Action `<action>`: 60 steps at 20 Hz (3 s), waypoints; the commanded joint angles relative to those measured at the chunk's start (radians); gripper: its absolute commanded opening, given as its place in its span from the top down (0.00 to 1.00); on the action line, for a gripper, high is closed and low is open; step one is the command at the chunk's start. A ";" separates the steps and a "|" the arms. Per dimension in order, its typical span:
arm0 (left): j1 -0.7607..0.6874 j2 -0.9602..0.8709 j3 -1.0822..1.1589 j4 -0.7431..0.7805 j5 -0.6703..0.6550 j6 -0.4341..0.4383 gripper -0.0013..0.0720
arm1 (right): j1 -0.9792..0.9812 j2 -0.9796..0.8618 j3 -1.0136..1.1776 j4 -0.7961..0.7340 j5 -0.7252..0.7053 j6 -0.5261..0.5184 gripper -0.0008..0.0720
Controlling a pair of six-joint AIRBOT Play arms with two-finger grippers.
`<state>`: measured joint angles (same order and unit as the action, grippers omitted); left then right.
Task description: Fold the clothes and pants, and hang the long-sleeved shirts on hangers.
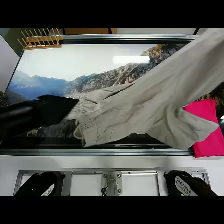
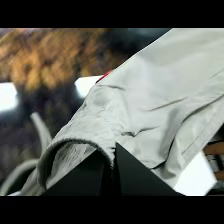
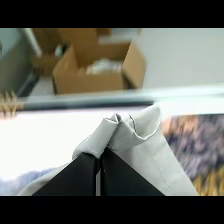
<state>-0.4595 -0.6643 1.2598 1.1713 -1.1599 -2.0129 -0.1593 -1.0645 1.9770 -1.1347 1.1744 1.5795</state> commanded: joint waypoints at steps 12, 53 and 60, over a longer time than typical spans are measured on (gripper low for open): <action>0.512 -0.853 0.016 -0.412 0.323 0.447 0.96 | 0.220 -0.665 0.004 -0.235 -0.137 0.163 0.99; 0.348 -0.662 -0.303 -0.074 -0.265 0.607 0.16 | 0.303 0.079 -1.264 -0.296 -0.122 0.167 0.18; 0.404 -0.442 -0.251 -0.072 -0.206 0.518 0.16 | -0.162 0.057 -1.095 0.103 0.058 -0.219 0.16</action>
<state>-0.0742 -1.1908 0.9985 1.0935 -1.3731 -1.4612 -0.1326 -0.9920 0.8352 -1.2114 1.1755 1.5280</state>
